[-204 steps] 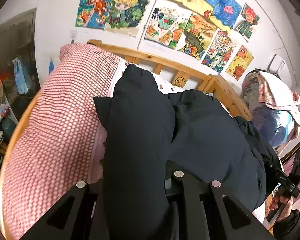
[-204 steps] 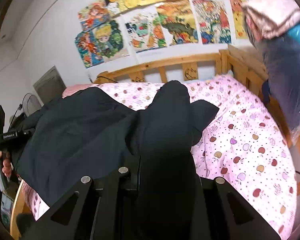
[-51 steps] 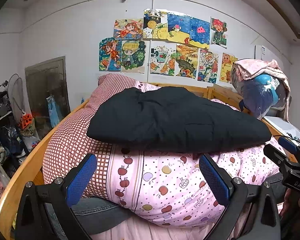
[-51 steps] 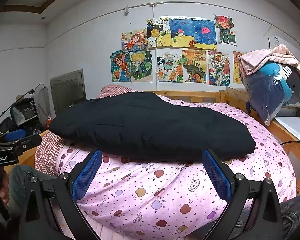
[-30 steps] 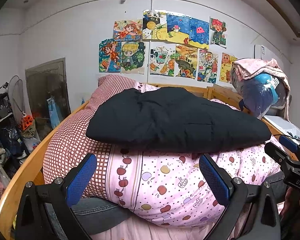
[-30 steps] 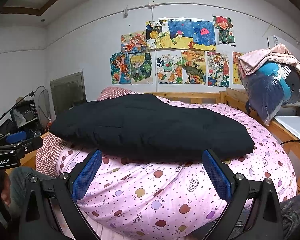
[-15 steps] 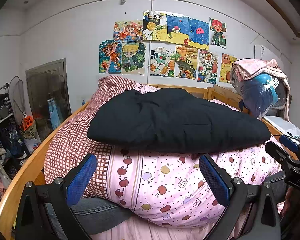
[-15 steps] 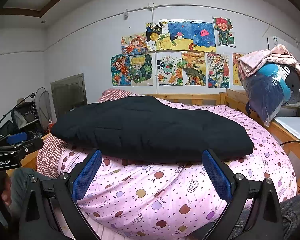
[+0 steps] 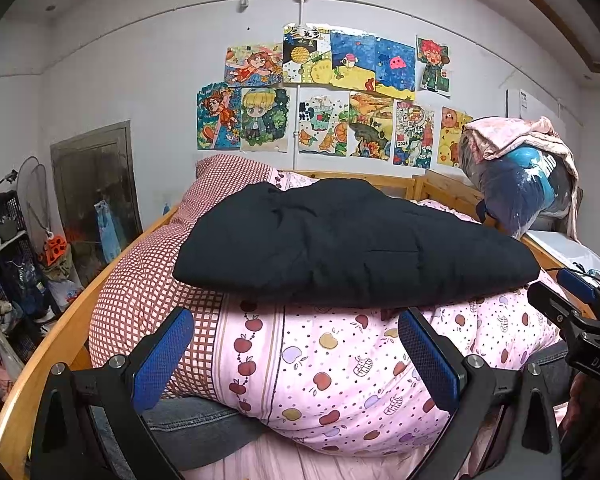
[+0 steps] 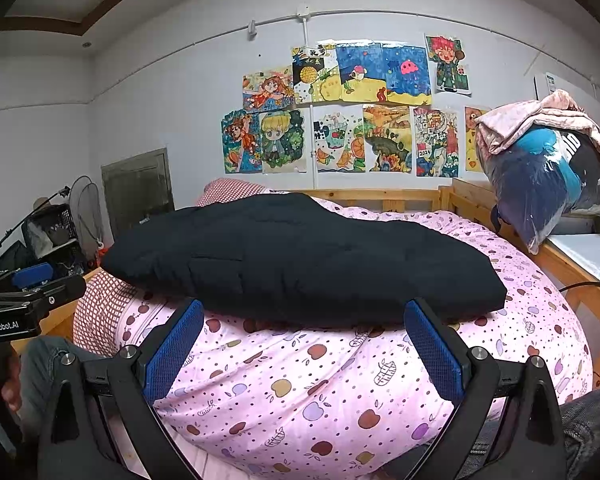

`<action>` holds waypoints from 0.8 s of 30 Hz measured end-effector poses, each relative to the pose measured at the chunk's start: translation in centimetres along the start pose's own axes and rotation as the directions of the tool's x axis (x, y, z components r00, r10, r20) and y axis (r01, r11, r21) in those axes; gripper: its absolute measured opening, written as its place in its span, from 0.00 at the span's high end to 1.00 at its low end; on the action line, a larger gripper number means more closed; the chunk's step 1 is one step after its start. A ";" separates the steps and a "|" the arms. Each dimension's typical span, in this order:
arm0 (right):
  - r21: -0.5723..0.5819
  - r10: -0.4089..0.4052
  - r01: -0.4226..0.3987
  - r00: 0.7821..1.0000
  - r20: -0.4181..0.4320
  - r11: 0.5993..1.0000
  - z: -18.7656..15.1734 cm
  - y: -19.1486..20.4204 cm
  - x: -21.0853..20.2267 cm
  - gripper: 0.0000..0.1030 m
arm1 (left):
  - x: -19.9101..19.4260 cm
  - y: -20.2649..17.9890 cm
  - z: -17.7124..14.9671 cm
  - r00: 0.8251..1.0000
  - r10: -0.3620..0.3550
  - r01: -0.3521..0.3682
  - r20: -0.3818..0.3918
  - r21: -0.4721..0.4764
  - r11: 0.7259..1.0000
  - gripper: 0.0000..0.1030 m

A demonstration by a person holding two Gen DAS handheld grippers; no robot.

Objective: Fold large clothes

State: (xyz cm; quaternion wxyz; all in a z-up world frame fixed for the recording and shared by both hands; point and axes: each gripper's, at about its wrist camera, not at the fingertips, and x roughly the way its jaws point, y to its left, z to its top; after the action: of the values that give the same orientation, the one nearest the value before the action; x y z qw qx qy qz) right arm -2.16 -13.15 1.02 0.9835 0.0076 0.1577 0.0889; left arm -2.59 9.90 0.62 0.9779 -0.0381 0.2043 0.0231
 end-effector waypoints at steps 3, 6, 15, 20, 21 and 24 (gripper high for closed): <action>-0.001 0.000 0.000 1.000 0.000 1.000 0.0 0.0 0.0 0.04 | 0.0 0.0 0.0 1.000 0.000 0.000 0.000 0.000 1.000 0.00; -0.002 0.000 0.000 1.000 0.000 1.000 0.0 0.0 0.0 0.04 | -0.1 0.0 0.1 1.000 -0.001 0.001 0.000 -0.001 1.000 0.00; -0.001 0.000 0.000 1.000 0.000 1.000 0.0 0.0 -0.1 0.04 | -0.1 0.1 0.0 1.000 0.000 0.000 0.003 0.000 1.000 0.00; -0.001 -0.001 0.001 1.000 0.001 1.000 0.0 0.0 -0.1 0.04 | -0.1 0.0 0.0 1.000 -0.001 0.001 0.002 0.000 1.000 0.00; -0.001 -0.001 0.001 1.000 0.001 1.000 0.0 0.0 -0.1 0.04 | -0.1 0.0 0.0 1.000 0.000 0.000 0.003 0.000 1.000 0.00; -0.001 0.000 0.000 1.000 0.000 1.000 0.0 0.0 -0.1 0.04 | -0.1 0.0 0.0 1.000 0.000 0.000 0.003 0.000 1.000 0.00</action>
State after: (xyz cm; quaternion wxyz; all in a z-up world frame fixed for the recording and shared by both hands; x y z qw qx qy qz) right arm -2.23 -13.19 1.01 0.9835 0.0073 0.1575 0.0887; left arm -2.70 9.93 0.65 0.9782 -0.0382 0.2029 0.0230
